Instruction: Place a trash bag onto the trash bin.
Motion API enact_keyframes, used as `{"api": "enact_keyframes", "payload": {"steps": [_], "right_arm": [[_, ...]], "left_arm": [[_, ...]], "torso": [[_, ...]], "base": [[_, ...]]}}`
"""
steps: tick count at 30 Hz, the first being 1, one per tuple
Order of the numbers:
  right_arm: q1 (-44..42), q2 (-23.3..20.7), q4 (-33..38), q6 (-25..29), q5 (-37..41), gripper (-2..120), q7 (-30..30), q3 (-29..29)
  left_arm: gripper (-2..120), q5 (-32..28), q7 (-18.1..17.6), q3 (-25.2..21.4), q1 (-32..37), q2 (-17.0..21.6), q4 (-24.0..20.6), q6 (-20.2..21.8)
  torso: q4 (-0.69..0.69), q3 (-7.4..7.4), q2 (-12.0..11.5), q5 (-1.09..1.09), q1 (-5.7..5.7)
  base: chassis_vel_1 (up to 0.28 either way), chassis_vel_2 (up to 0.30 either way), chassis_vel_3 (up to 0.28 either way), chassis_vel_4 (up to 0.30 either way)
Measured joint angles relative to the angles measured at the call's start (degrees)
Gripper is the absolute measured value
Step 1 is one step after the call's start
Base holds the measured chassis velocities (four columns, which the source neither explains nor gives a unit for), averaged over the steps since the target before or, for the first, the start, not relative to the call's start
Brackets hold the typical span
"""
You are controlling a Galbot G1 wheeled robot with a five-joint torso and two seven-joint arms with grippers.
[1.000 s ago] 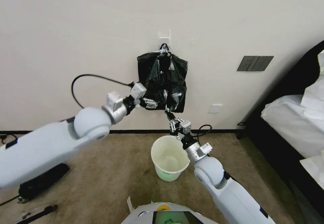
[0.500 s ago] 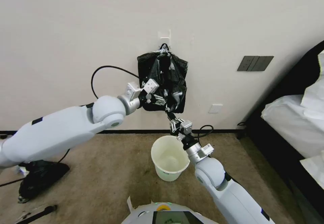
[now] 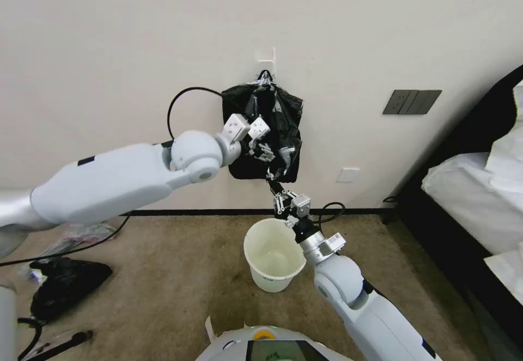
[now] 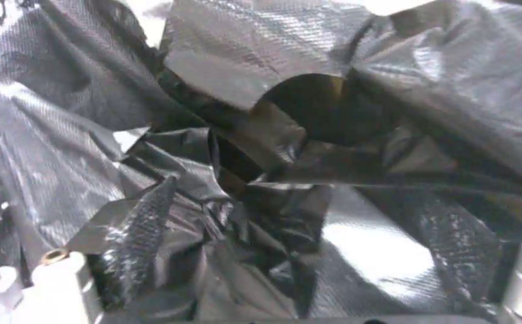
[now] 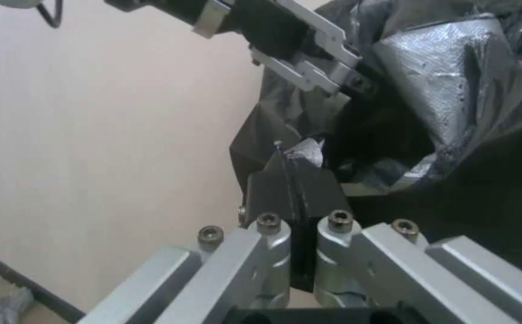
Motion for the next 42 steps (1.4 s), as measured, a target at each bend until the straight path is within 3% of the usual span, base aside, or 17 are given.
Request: {"api": "enact_keyframes", "payload": {"steps": [6, 16, 25, 33, 36, 38, 39, 41, 42], "right_arm": [[0.01, -0.05, 0.34, 0.02, 0.5, 0, 0.0, 0.31], [0.29, -0.31, 0.63, 0.01, 1.39, 0, 0.02, 0.34], [1.12, -0.54, 0.9, -0.28, 2.86, 0, 0.34, 0.77], [1.41, -0.84, 1.55, -0.79, 4.11, 0, 0.55, 1.35], [1.09, -0.83, 1.58, -0.72, 4.11, 0, 0.57, 1.52], [0.78, -0.64, 1.62, -0.66, 4.09, 0, 0.59, 1.58], [0.78, -0.64, 1.62, -0.66, 4.09, 0, 0.59, 1.58], [0.63, -0.39, 1.62, -0.63, 3.99, 0, 0.61, 1.54], [0.63, -0.39, 1.62, -0.63, 3.99, 0, 0.61, 1.54]], "left_arm": [[69, -0.72, -0.02, 1.84, -2.08, -0.72, 0.23, 2.87], [35, -1.62, -0.76, 2.39, -2.14, -0.68, -0.16, 4.16], [0, -6.49, -5.0, 0.79, -1.91, 0.74, -2.45, 6.2], [0, -7.16, -5.97, -0.98, -0.15, 2.93, -3.04, 6.37], [0, -6.64, -6.35, -3.2, 2.34, 3.76, -3.24, 3.38], [0, -4.86, -6.58, -6.77, 6.21, 4.57, -3.74, -1.97], [0, -4.86, -6.58, -6.77, 6.21, 4.57, -3.74, -1.97], [0, -4.1, -7.45, -12.16, 12.16, 5.97, -5.69, -6.59], [0, -4.1, -7.45, -12.16, 12.16, 5.97, -5.69, -6.59]], "torso": [[0.01, 0.0, 0.0, 0.0, 0.0], [0.01, 0.0, 0.0, -0.01, 0.0], [0.01, 0.0, 0.0, -0.01, 0.0], [0.01, 0.0, 0.0, -0.01, 0.0], [0.01, 0.0, 0.0, -0.01, 0.0], [0.0, 0.0, 0.0, -0.01, 0.0], [0.0, 0.0, 0.0, -0.01, 0.0], [0.0, 0.0, 0.01, -0.03, 0.0], [0.0, 0.0, 0.01, -0.03, 0.0]], "base": [[0.0, 0.0, 0.0, 0.0], [0.0, 0.0, 0.0, 0.0], [0.0, 0.0, 0.0, 0.0], [0.0, 0.0, 0.0, 0.0], [0.0, 0.0, 0.0, 0.0], [0.0, 0.0, 0.0, 0.0], [0.0, 0.0, 0.0, 0.0], [0.0, 0.0, 0.0, 0.0], [0.0, 0.0, 0.0, 0.0]]}}
